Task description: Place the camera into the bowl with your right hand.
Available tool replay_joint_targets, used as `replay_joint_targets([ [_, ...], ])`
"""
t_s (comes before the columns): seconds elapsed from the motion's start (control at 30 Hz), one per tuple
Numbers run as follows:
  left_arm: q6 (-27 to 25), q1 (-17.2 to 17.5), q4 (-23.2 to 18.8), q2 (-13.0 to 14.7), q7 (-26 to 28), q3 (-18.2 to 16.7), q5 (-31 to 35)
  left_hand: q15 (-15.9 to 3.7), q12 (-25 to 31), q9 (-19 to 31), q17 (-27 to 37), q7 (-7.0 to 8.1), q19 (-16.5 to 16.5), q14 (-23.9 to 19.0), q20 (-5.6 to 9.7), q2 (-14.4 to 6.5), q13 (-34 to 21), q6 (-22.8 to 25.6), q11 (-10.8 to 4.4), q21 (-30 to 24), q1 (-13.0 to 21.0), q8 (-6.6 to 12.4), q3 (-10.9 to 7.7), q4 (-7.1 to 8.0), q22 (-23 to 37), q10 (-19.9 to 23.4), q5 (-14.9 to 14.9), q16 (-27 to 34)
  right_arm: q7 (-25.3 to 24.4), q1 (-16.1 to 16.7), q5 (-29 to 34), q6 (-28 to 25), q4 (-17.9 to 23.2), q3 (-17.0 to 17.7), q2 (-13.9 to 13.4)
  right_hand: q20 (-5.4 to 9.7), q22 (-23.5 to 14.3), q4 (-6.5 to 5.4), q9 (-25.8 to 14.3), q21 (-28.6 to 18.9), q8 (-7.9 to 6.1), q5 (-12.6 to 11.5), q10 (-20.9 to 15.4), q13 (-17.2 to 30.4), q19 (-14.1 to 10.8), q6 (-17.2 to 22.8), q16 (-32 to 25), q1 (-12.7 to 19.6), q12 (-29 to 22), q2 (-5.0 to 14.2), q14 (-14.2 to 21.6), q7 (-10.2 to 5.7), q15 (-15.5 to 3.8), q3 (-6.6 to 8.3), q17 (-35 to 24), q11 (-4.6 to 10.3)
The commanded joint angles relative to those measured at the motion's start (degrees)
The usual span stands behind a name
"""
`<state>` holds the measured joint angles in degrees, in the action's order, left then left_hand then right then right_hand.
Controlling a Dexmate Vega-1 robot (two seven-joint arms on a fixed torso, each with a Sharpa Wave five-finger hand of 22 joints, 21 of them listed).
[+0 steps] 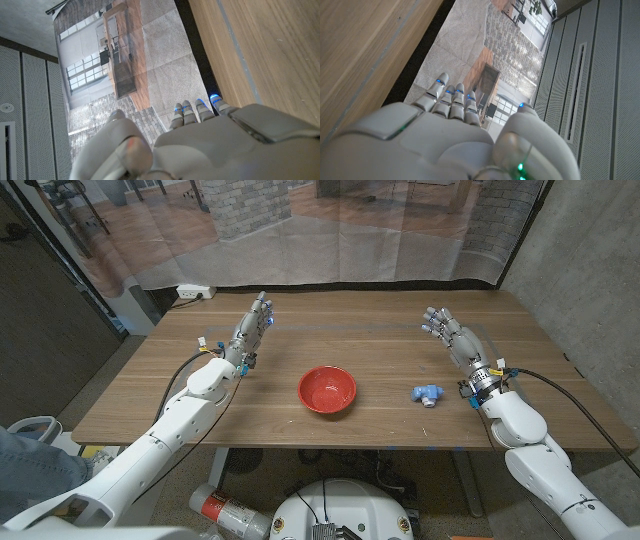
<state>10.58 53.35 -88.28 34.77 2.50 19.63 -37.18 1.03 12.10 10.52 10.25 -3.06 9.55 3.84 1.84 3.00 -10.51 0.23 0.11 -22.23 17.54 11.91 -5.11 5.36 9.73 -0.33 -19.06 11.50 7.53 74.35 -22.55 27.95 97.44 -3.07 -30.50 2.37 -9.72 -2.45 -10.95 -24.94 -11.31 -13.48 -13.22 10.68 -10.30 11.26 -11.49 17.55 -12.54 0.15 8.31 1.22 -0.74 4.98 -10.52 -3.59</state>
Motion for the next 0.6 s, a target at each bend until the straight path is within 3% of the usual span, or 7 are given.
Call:
replay_joint_targets([
  [0.03,0.2,-0.1,0.2,0.2,-0.4,-0.2,-0.1,0.13,0.1,0.3,0.2,-0.29,1.2,-0.3,1.88,-0.2,-0.3,0.4,0.09,0.2,0.3,0.20,0.42,0.14,0.3,0.4,0.0,-0.2,-2.2,1.9,3.4,1.1,1.2,0.8,-0.2,1.88,-0.3,0.46,0.0,0.2,-0.25,0.1,-0.2,0.0,-0.4,0.6,0.2,0.5,0.0,0.13,0.6,-0.16,0.00,0.03,-0.2,0.33],
  [0.6,0.0,-1.0,2.0,-0.1,-1.8,0.2,-0.7,0.01,0.1,0.3,0.2,-0.18,1.2,-0.4,1.83,-0.4,-0.3,0.6,-0.07,0.7,0.4,0.15,0.61,0.16,0.3,0.6,0.1,-0.2,-3.4,3.8,6.0,0.2,3.0,1.8,-0.9,1.85,-0.3,1.22,0.0,0.8,-0.30,0.1,-0.4,0.0,-0.7,0.9,0.2,1.7,0.0,0.60,0.8,-0.53,-0.07,0.51,-0.1,0.62],
])
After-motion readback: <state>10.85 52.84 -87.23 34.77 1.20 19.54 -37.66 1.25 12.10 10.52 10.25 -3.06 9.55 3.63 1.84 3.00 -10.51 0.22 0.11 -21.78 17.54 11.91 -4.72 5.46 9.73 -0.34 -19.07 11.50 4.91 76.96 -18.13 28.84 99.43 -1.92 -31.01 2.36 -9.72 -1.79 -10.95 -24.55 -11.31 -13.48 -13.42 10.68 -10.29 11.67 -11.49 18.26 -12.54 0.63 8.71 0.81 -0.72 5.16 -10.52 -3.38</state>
